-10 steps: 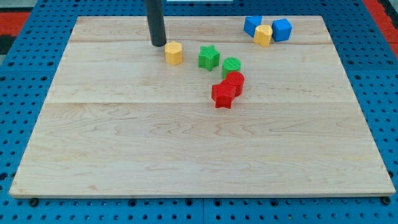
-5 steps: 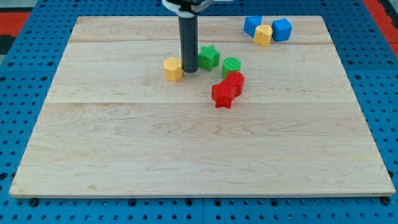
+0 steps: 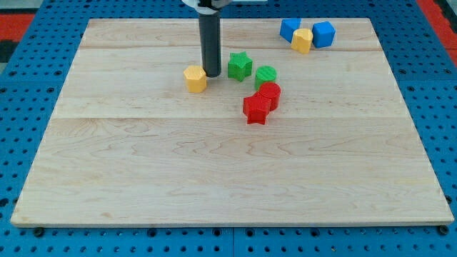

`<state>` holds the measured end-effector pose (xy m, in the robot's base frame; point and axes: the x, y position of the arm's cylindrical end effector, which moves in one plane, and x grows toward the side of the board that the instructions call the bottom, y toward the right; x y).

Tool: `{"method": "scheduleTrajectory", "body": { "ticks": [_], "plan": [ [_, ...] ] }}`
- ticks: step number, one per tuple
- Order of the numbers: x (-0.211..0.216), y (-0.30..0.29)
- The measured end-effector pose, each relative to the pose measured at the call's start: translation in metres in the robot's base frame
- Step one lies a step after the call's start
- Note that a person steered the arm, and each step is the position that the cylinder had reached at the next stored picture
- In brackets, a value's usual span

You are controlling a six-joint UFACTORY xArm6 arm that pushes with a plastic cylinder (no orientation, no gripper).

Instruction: Slide the hexagon to the center

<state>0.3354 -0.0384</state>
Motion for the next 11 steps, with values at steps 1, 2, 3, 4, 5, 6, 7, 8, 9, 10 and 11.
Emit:
{"method": "scheduleTrajectory", "body": {
  "ticks": [1,2,3,4,5,6,7,8,9,10,11],
  "plan": [
    [-0.022,-0.005],
    [-0.025,-0.028],
    [-0.002,-0.047],
    [0.033,-0.048],
    [0.059,-0.044],
    [0.055,-0.045],
    [0.027,-0.057],
    [0.019,-0.057],
    [0.045,-0.043],
    [0.084,-0.019],
    [0.102,0.004]
  ]
}}
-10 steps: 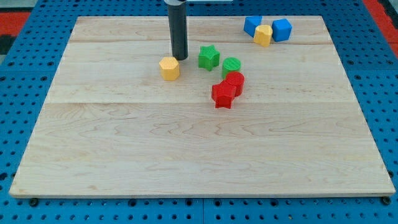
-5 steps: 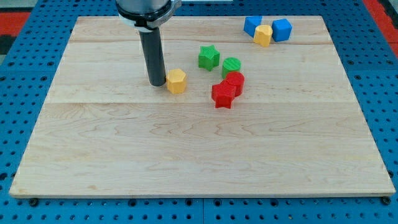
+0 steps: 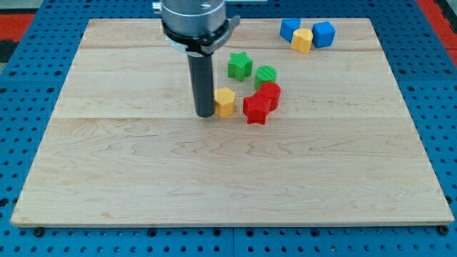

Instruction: Slide the hexagon to the center

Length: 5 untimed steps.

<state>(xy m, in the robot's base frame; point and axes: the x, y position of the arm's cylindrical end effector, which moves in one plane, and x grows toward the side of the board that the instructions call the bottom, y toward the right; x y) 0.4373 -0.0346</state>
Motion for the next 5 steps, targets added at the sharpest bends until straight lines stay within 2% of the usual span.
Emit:
{"method": "scheduleTrajectory", "body": {
  "ticks": [1,3,5],
  "plan": [
    [-0.011,-0.007],
    [-0.069,-0.028],
    [-0.073,0.019]
  ]
}}
